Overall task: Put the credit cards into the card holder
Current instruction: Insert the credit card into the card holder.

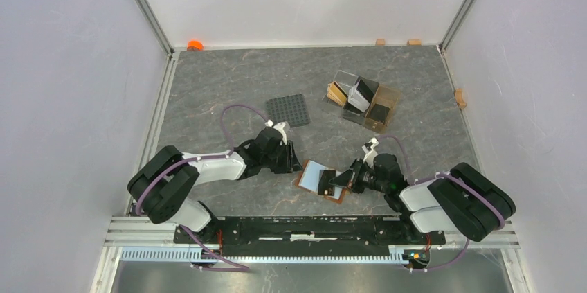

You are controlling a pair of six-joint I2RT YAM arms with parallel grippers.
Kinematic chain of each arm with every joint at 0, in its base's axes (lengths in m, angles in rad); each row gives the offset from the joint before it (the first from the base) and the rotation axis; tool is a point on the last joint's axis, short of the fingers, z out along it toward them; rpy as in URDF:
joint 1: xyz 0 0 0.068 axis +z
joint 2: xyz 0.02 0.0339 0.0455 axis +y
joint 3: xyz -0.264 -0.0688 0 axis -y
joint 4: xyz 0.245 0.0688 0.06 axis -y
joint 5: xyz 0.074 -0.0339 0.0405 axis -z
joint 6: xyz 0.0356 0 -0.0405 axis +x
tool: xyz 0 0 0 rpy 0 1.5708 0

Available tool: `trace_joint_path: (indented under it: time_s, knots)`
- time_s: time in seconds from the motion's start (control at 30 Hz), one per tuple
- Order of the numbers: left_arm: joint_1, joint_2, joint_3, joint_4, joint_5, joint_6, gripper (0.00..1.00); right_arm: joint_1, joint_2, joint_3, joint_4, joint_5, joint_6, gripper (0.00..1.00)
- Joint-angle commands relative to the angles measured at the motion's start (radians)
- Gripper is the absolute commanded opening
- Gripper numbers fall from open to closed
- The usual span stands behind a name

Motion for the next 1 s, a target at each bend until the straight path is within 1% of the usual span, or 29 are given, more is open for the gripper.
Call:
trace_joint_path:
  time_s: [0.0, 0.2, 0.47, 0.63, 0.97]
  knots:
    - [0.013, -0.022, -0.025, -0.082, -0.024, 0.036, 0.39, 0.006, -0.005, -0.105, -0.008, 0.142, 0.03, 0.0]
    - [0.013, -0.01, -0.057, -0.007, 0.066, 0.019, 0.39, 0.017, 0.024, -0.085, 0.012, 0.187, 0.051, 0.0]
    - [0.013, 0.024, -0.094, 0.076, 0.147, -0.007, 0.38, 0.052, 0.086, -0.048, 0.044, 0.188, 0.075, 0.0]
    - [0.013, 0.024, -0.108, 0.085, 0.157, -0.016, 0.36, 0.067, 0.115, -0.045, 0.094, 0.196, 0.112, 0.0]
    - [0.013, 0.022, -0.119, 0.085, 0.165, -0.027, 0.36, 0.1, 0.151, -0.015, 0.11, 0.232, 0.137, 0.0]
